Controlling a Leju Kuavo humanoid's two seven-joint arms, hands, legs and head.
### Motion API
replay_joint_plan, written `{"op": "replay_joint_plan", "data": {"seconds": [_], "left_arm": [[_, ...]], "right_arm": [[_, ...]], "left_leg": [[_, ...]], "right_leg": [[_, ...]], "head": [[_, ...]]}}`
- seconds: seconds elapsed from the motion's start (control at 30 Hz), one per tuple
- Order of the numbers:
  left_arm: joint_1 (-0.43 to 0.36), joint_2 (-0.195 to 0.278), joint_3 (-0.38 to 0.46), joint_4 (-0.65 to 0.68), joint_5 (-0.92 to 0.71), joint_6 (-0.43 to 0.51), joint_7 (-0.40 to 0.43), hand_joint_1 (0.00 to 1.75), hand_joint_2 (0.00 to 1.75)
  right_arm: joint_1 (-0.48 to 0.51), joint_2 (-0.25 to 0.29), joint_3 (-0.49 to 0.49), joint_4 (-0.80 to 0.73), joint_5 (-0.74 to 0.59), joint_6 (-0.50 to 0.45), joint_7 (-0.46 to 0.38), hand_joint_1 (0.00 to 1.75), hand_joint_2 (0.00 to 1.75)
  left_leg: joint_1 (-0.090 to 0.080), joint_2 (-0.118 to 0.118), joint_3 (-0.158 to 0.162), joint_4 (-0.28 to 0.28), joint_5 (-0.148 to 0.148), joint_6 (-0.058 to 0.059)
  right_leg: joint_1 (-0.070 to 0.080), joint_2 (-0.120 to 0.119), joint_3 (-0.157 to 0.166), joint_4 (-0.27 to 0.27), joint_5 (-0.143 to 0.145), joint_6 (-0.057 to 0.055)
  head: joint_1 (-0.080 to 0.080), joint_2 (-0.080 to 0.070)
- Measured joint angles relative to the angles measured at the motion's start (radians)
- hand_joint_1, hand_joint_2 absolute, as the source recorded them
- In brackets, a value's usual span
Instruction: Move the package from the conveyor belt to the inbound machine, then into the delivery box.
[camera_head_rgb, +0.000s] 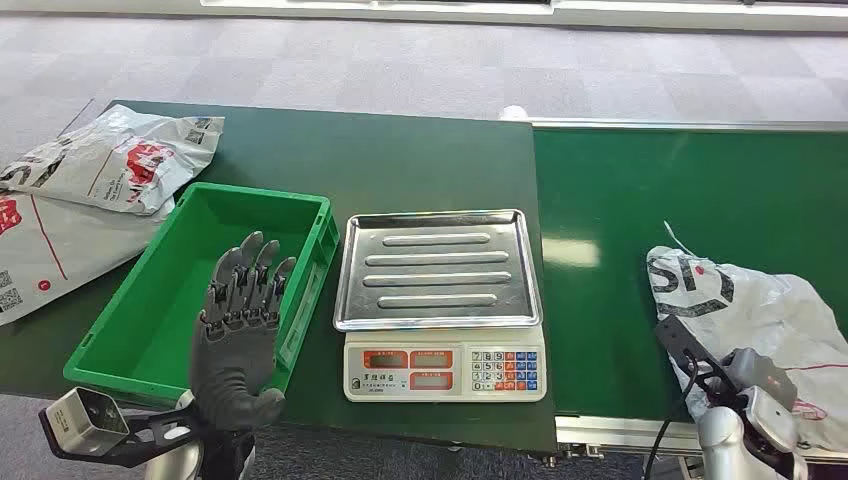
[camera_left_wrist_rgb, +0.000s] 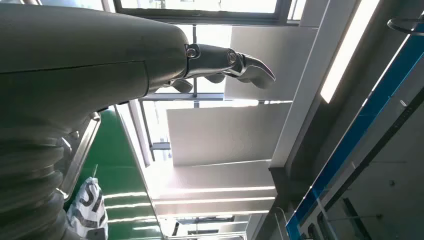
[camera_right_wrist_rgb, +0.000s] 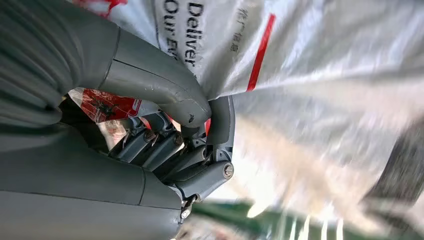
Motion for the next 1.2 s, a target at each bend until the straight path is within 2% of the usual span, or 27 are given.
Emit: {"op": "replay_joint_plan", "data": {"seconds": [0.07, 0.17, 0.23, 0.33, 0.5, 0.63, 0.7, 0.77, 0.83, 0.9, 1.03, 1.2], "left_arm": [[0.000, 0.000, 0.000, -0.001, 0.004, -0.001, 0.000, 0.00, 1.75], [-0.001, 0.000, 0.001, -0.001, 0.013, -0.010, 0.000, 0.00, 1.75], [-0.009, 0.000, 0.001, 0.003, 0.017, -0.017, 0.000, 0.00, 1.75], [-0.036, -0.001, 0.001, 0.024, 0.019, -0.023, 0.001, 0.00, 1.75], [-0.068, -0.002, 0.001, 0.058, 0.018, -0.035, 0.002, 0.00, 1.75], [-0.086, -0.004, 0.001, 0.087, 0.014, -0.055, 0.002, 0.00, 1.75], [-0.103, -0.005, 0.001, 0.108, 0.016, -0.067, 0.002, 0.00, 1.75], [-0.127, -0.007, 0.001, 0.133, 0.019, -0.079, 0.002, 0.00, 1.75], [-0.147, -0.009, 0.000, 0.156, 0.019, -0.089, 0.002, 0.00, 1.75], [-0.159, -0.010, 0.000, 0.175, 0.014, -0.093, 0.002, 0.00, 1.75], [-0.166, -0.011, 0.000, 0.195, 0.008, -0.095, 0.002, 0.00, 1.75], [-0.166, -0.011, 0.002, 0.203, 0.005, -0.095, 0.002, 0.00, 1.75]], "right_arm": [[-0.010, 0.001, 0.000, -0.016, 0.029, -0.094, 0.007, 1.75, 1.75], [-0.042, 0.007, 0.000, -0.092, 0.097, -0.328, 0.009, 1.75, 1.75], [-0.056, 0.009, 0.005, -0.161, 0.114, -0.433, 0.008, 1.75, 1.75], [-0.065, 0.008, 0.036, -0.272, 0.119, -0.540, 0.005, 1.75, 1.75], [-0.084, 0.007, 0.104, -0.398, 0.120, -0.669, -0.090, 1.75, 1.75], [-0.130, 0.004, 0.169, -0.444, 0.119, -0.647, -0.120, 1.75, 1.75], [-0.191, 0.000, 0.247, -0.439, 0.104, -0.559, -0.146, 1.75, 1.75], [-0.276, 0.009, 0.369, -0.400, 0.071, -0.432, -0.222, 1.75, 1.75], [-0.348, 0.034, 0.498, -0.340, 0.024, -0.329, -0.310, 1.75, 1.75], [-0.394, 0.068, 0.610, -0.268, -0.028, -0.271, -0.379, 1.75, 1.75], [-0.431, 0.140, 0.811, -0.113, -0.065, -0.291, -0.398, 1.75, 1.75], [-0.445, 0.194, 0.955, 0.026, -0.138, -0.297, -0.457, 1.75, 1.75]], "left_leg": [[0.000, 0.000, 0.000, 0.000, 0.000, 0.000], [0.000, 0.000, 0.001, 0.000, 0.000, 0.000], [0.000, 0.000, 0.001, 0.000, 0.001, 0.000], [0.000, -0.001, 0.001, 0.000, 0.001, 0.000], [0.000, 0.002, 0.003, 0.000, 0.001, 0.000], [0.000, 0.002, -0.001, 0.000, 0.001, 0.000], [0.000, 0.005, -0.005, -0.001, 0.001, -0.001], [0.000, 0.012, -0.002, -0.001, 0.001, -0.002], [0.000, 0.016, 0.003, -0.001, 0.003, -0.003], [0.001, 0.013, 0.004, -0.001, 0.006, -0.005], [0.004, 0.009, 0.003, -0.001, 0.007, -0.007], [0.006, 0.007, 0.001, -0.002, 0.006, -0.008]], "right_leg": [[0.000, 0.000, 0.000, 0.000, 0.000, 0.000], [0.000, 0.001, 0.000, 0.000, 0.001, 0.000], [0.000, 0.000, 0.001, 0.000, 0.001, 0.000], [0.000, -0.001, 0.001, 0.000, 0.001, 0.000], [0.000, 0.004, 0.001, 0.000, 0.001, 0.000], [0.000, 0.004, 0.001, 0.000, 0.001, 0.000], [0.000, 0.007, 0.001, 0.001, 0.002, 0.000], [0.001, 0.013, 0.000, 0.001, 0.004, -0.002], [0.002, 0.016, -0.002, 0.001, 0.007, -0.003], [0.004, 0.013, -0.002, 0.001, 0.008, -0.003], [0.007, 0.011, -0.002, 0.001, 0.007, -0.005], [0.007, 0.009, -0.002, 0.001, 0.006, -0.007]], "head": [[0.000, 0.000], [0.000, 0.000], [0.000, 0.000], [0.000, 0.000], [0.000, 0.000], [0.000, 0.000], [0.000, 0.000], [0.000, 0.000], [-0.001, 0.000], [0.000, 0.000], [-0.001, 0.000], [0.000, 0.000]]}}
